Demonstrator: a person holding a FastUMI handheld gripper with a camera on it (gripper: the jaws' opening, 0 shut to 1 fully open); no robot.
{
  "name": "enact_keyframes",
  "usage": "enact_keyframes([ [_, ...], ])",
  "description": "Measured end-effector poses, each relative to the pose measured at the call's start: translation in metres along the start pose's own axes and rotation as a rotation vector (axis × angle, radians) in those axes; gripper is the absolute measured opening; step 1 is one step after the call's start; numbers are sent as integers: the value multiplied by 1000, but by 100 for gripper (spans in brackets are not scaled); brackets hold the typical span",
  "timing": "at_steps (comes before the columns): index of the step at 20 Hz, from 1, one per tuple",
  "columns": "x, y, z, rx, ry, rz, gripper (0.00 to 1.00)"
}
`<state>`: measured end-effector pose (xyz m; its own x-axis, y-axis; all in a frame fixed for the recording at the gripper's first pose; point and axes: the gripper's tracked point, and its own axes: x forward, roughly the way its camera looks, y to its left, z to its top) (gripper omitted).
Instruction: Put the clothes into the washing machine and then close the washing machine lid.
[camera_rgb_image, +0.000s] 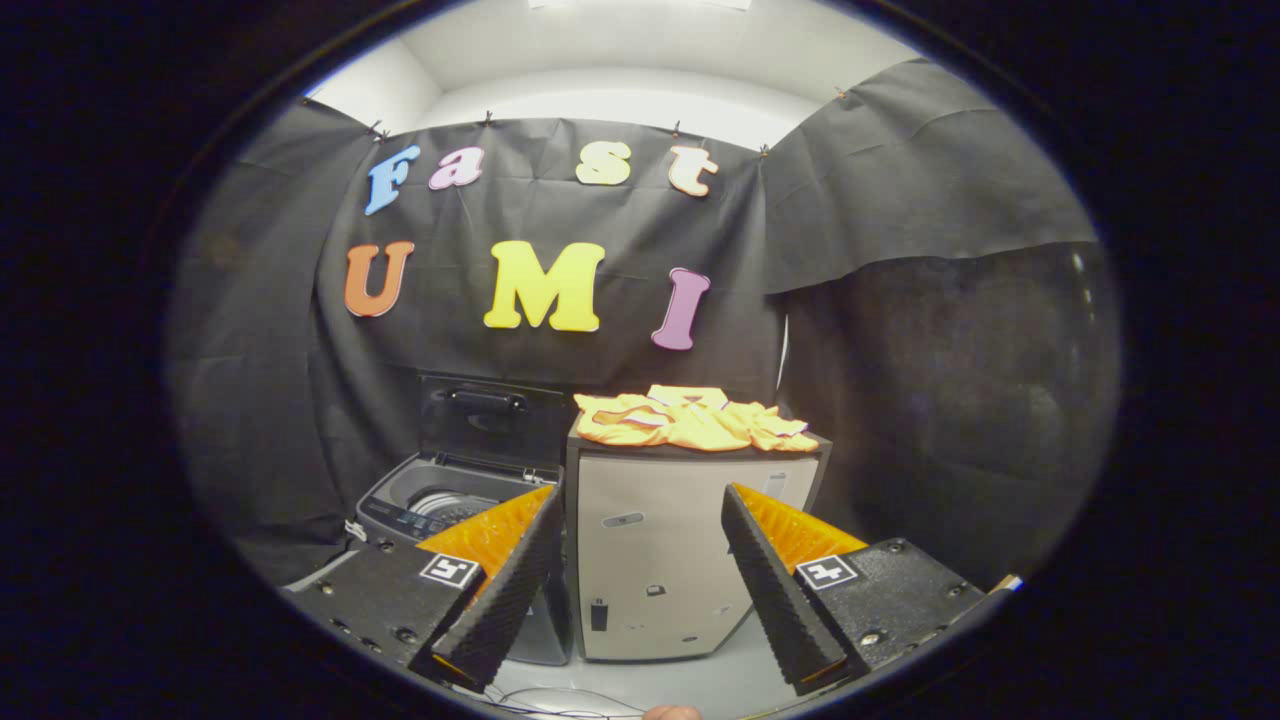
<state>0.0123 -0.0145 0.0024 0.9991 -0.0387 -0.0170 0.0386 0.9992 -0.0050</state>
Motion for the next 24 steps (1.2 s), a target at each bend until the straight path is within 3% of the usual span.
enact_keyframes([
  [6, 9, -3, -2, 16, 84, 10, 100],
  [11, 40, -16, 21, 44, 113, -6, 100],
  [17, 107, -43, 57, 38, 170, -40, 100],
  [24, 211, -70, 81, 29, 305, -18, 100],
])
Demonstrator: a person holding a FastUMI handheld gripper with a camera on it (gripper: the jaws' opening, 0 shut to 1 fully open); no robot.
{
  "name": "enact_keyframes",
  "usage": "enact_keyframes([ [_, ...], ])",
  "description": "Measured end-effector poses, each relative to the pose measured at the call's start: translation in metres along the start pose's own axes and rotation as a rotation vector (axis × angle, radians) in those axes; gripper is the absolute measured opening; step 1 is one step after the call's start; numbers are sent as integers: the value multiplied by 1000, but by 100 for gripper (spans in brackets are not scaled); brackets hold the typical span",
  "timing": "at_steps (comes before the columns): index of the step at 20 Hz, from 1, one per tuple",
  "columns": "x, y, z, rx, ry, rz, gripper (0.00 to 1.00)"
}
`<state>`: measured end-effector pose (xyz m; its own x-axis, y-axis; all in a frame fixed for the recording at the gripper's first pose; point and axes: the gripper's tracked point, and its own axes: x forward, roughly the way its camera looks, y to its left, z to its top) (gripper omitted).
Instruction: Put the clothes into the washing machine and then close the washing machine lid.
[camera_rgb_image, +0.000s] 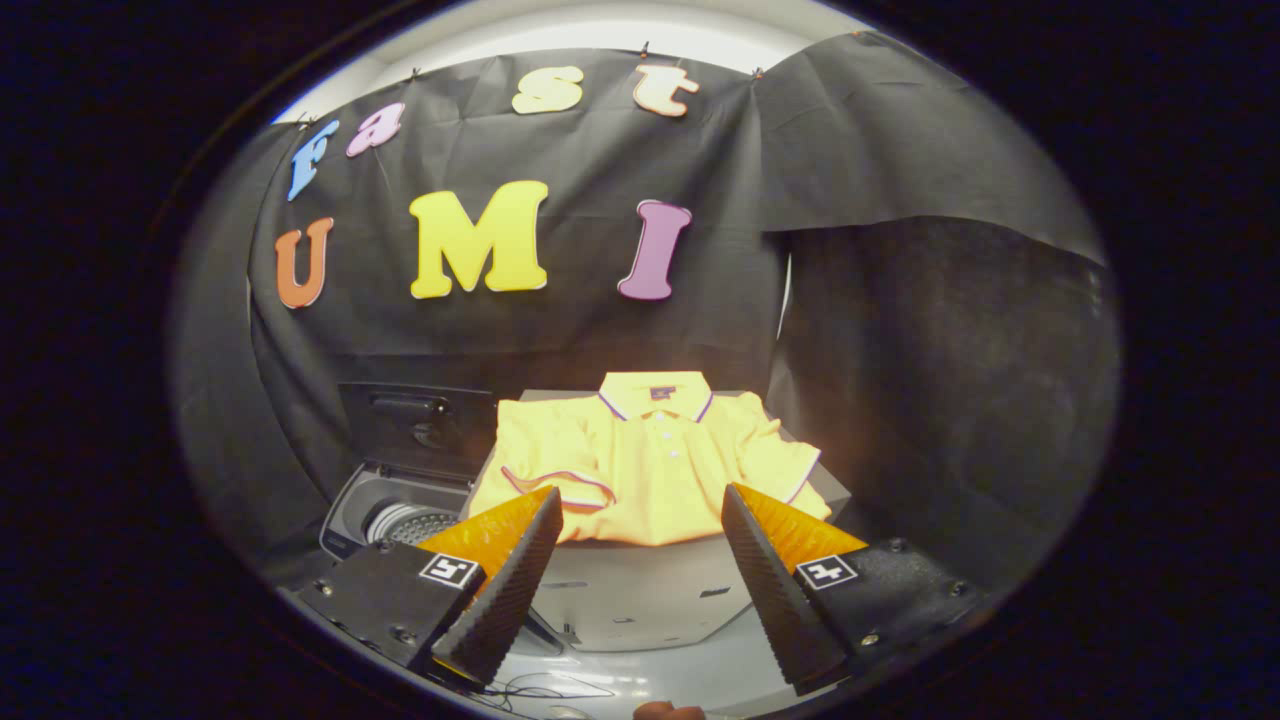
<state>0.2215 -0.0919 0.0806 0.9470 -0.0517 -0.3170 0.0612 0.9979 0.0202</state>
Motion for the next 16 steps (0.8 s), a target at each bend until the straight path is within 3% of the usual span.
enact_keyframes([
  [10, 130, -9, 9, -30, 212, 43, 100],
  [16, 168, -26, -12, -11, 327, 38, 100],
])
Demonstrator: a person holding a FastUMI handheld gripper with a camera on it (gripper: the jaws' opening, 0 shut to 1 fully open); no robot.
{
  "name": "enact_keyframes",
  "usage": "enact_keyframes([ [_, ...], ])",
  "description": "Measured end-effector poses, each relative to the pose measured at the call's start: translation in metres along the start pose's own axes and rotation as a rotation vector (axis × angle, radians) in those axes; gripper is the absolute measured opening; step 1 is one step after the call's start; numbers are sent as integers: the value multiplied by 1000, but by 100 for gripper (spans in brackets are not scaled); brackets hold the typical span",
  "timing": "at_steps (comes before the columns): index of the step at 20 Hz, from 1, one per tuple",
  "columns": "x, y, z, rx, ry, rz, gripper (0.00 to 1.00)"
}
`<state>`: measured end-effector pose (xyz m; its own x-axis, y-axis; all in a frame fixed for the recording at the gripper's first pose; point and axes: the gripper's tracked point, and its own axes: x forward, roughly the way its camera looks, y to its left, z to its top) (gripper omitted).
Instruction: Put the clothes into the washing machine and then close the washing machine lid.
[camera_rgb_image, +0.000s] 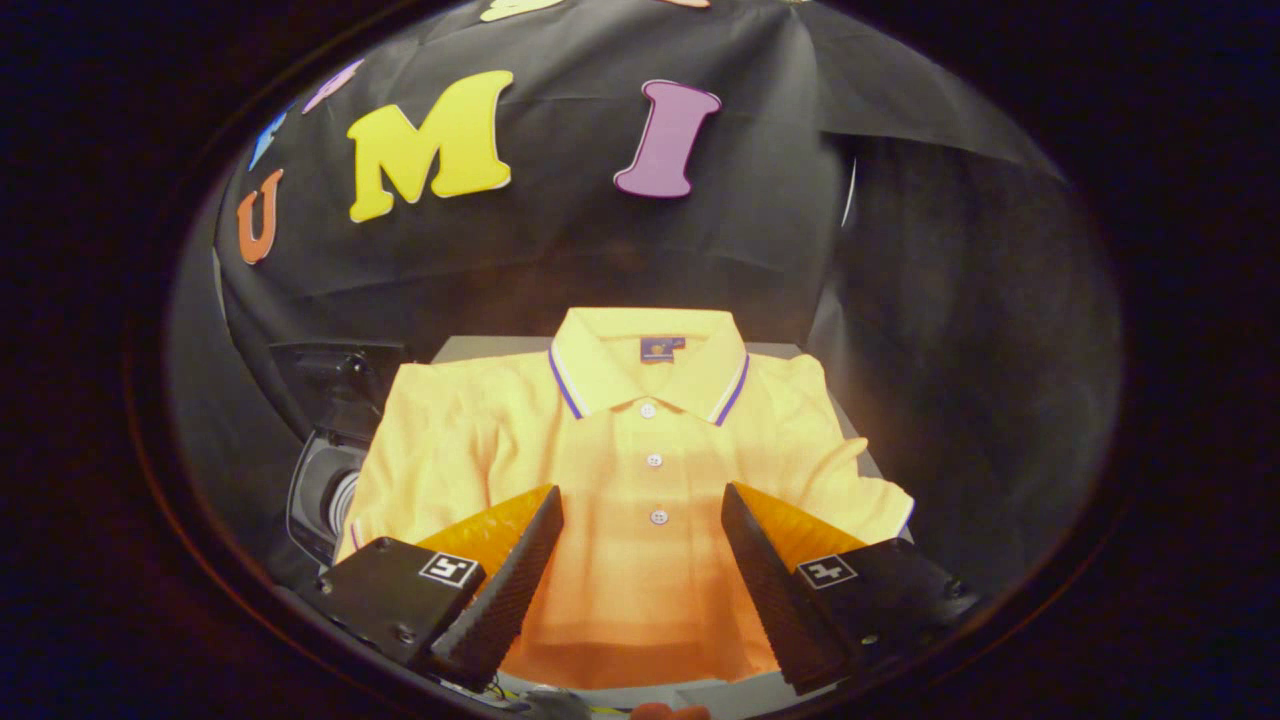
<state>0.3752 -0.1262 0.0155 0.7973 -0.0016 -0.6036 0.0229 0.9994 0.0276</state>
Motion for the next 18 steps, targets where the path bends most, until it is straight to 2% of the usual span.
enact_keyframes([
  [4, 11, 2, -9, 18, 69, 51, 100],
  [10, 10, 4, -9, -9, 164, 66, 100],
  [12, 13, 10, -7, -44, 169, 102, 96],
  [14, 12, 11, -2, -45, 159, 95, 20],
  [15, 11, 10, -2, -33, 167, 82, 10],
  [18, 14, 12, 0, 18, 189, 55, 7],
])
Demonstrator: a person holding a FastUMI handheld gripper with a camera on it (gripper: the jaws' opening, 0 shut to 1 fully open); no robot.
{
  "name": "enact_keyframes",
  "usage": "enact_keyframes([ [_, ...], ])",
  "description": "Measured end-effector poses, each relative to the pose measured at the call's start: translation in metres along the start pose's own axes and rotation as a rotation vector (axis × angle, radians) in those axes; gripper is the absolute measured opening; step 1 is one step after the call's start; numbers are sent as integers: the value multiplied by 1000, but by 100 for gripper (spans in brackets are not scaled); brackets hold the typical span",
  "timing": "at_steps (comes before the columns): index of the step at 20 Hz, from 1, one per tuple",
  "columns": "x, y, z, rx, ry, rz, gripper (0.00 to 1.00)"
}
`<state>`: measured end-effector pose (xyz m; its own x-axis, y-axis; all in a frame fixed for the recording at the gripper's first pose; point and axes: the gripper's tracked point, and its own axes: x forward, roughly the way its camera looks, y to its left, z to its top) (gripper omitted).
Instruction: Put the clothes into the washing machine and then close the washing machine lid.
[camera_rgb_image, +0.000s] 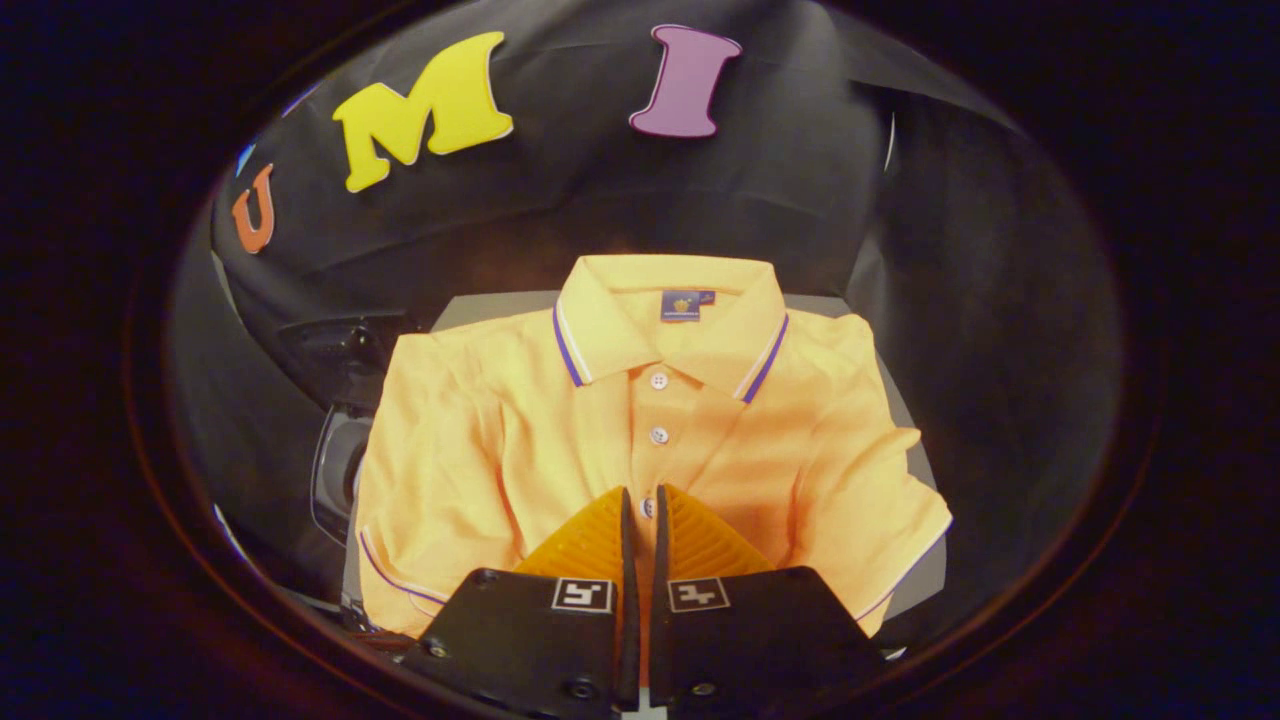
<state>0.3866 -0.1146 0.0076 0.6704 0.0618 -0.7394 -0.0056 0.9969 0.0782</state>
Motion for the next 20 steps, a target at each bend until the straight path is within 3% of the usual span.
enact_keyframes([
  [2, 0, 0, 0, 44, 3, -23, 7],
  [8, -25, 1, 19, 18, -44, -78, 7],
  [15, -87, 29, 67, -8, -142, -86, 7],
  [20, -129, 76, 102, -71, -234, -40, 7],
])
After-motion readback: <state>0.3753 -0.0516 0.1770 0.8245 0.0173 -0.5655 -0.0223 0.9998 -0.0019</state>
